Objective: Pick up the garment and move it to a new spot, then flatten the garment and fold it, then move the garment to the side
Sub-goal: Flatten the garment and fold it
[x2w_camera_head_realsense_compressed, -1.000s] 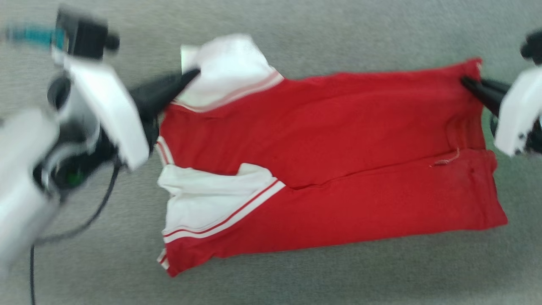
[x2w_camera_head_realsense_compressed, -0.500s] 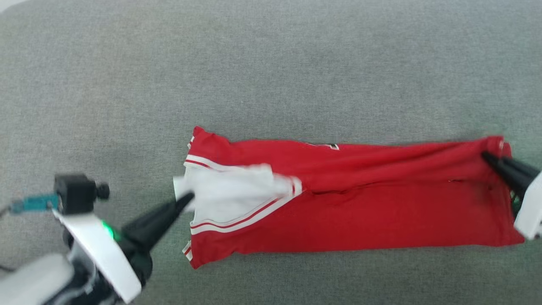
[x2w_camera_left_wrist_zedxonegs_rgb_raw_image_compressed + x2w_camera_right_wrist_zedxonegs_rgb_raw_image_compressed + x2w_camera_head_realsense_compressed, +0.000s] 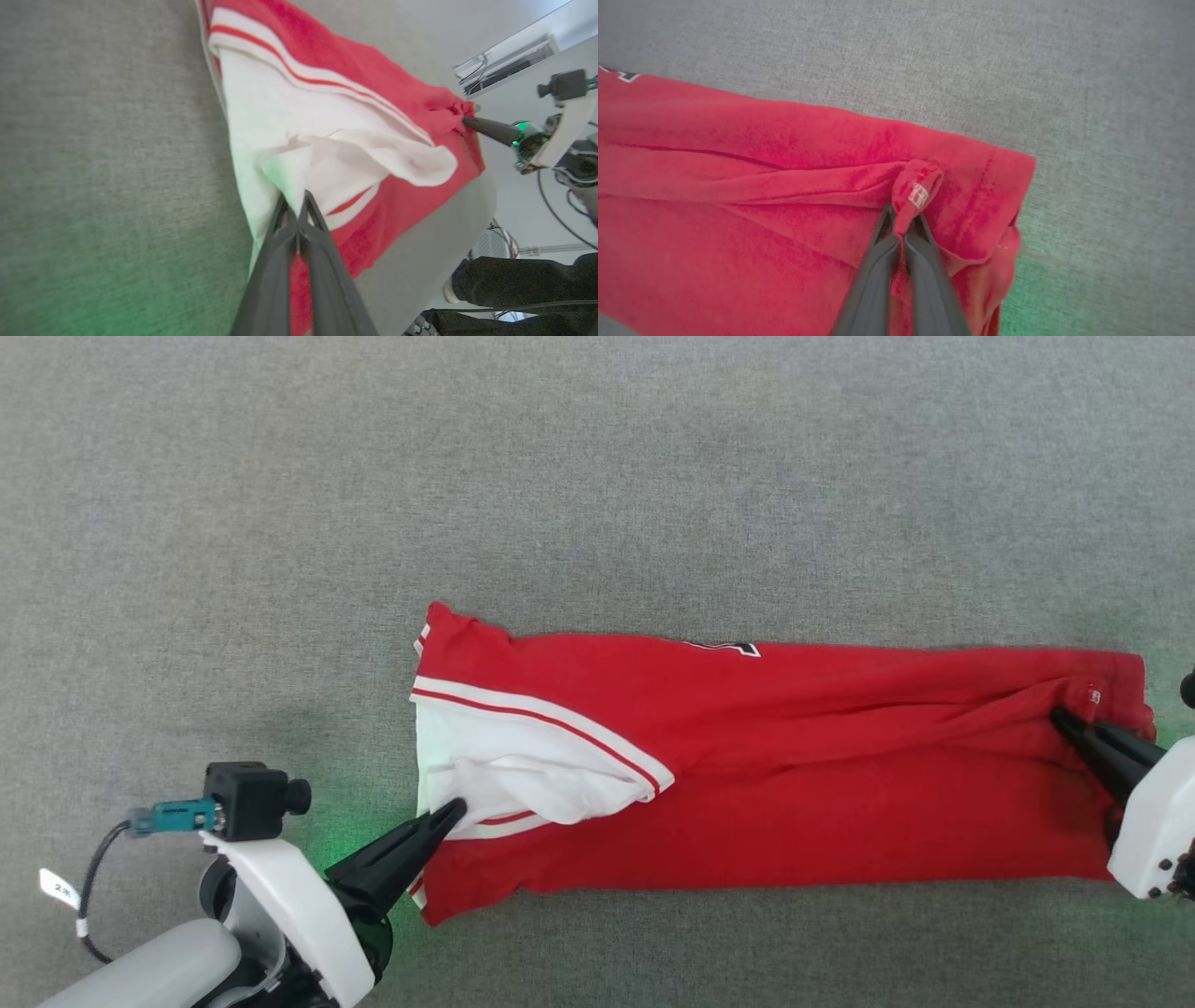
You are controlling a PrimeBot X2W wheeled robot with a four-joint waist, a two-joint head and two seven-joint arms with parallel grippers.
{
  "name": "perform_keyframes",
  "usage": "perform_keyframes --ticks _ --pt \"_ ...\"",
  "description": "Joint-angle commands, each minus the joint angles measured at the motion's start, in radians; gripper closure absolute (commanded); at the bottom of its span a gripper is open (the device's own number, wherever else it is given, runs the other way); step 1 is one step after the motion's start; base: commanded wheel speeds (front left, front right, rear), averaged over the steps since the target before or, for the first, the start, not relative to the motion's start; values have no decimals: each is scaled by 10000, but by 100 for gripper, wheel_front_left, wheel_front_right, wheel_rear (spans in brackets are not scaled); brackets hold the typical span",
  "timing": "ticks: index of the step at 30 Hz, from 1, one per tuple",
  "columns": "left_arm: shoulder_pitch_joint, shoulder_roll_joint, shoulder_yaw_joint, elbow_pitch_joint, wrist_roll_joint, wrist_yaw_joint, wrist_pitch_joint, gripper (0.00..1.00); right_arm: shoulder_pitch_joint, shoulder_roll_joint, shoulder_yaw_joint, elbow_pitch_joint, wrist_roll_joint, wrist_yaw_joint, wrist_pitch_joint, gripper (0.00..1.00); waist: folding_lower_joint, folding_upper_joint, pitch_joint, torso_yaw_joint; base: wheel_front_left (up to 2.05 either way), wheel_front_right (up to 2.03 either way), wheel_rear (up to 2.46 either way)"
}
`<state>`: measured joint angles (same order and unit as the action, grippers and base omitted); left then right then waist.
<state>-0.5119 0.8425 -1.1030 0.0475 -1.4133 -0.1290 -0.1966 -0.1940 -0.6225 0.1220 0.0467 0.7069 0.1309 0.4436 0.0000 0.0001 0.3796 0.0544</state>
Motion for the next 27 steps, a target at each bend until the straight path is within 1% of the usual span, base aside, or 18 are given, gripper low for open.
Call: perform_keyframes --ticks 1,3,4,5,6,7,8,9,10,15,18,20,22,25,27 --pt "-127 -48 -74 194 191 -19 56 100 -67 80 10 86 -50 -3 37 100 0 -1 26 -19 0 0 0" --pt "-246 -264 -194 614 404 -20 63 100 -145 167 54 161 -114 -3 21 100 0 -1 38 -31 0 0 0" --pt "-284 -370 -240 758 444 -21 35 100 -179 203 66 181 -125 -3 -21 78 0 -1 37 -41 0 0 0" --pt "-318 -463 -279 867 497 -20 19 92 -193 251 58 181 -129 -3 -46 59 0 -1 27 -49 0 0 0" --pt "-367 -527 -287 923 533 -21 -47 78 -186 270 39 163 -123 -3 -29 32 0 -1 13 -55 0 0 0" --pt "-380 -576 -264 944 521 -21 -105 62 -174 269 -9 125 -99 -3 -35 0 0 -1 -10 -55 0 0 0" --pt "-364 -606 -229 952 509 -23 -179 49 -147 246 -78 74 -82 -3 -38 0 0 -1 -38 -53 0 0 0" --pt "-345 -618 -195 967 542 -22 -264 7 -94 205 -146 14 -62 -3 -6 0 0 -1 -73 -45 0 0 0" --pt "-304 -638 -154 960 574 -22 -329 0 -22 162 -217 -32 -36 -3 33 0 0 -1 -114 -27 0 0 0" --pt "39 -819 278 836 721 -24 -620 0 454 30 -893 -359 155 -3 343 0 0 -1 -354 189 0 0 0" --pt "336 -1107 756 860 843 -23 -679 0 823 54 -1417 -283 298 -3 703 0 0 -1 -462 411 0 0 0" --pt "579 -1415 1335 1048 1052 -23 -691 0 1010 106 -1695 -181 352 -3 1019 0 0 -1 -519 572 0 0 0" --pt "912 -1874 1923 1309 1313 -23 -692 0 1154 -31 -1883 3 116 -3 1290 0 0 -1 -557 740 0 0 0" --pt "1379 -2534 2884 1745 1801 -24 -691 0 1186 260 -2162 276 483 -3 1580 0 0 -1 -608 974 0 0 0" --pt "1658 -3008 3569 2025 2302 -24 -692 0 1255 247 -2316 450 612 -3 1830 0 0 -1 -645 1145 0 0 0"
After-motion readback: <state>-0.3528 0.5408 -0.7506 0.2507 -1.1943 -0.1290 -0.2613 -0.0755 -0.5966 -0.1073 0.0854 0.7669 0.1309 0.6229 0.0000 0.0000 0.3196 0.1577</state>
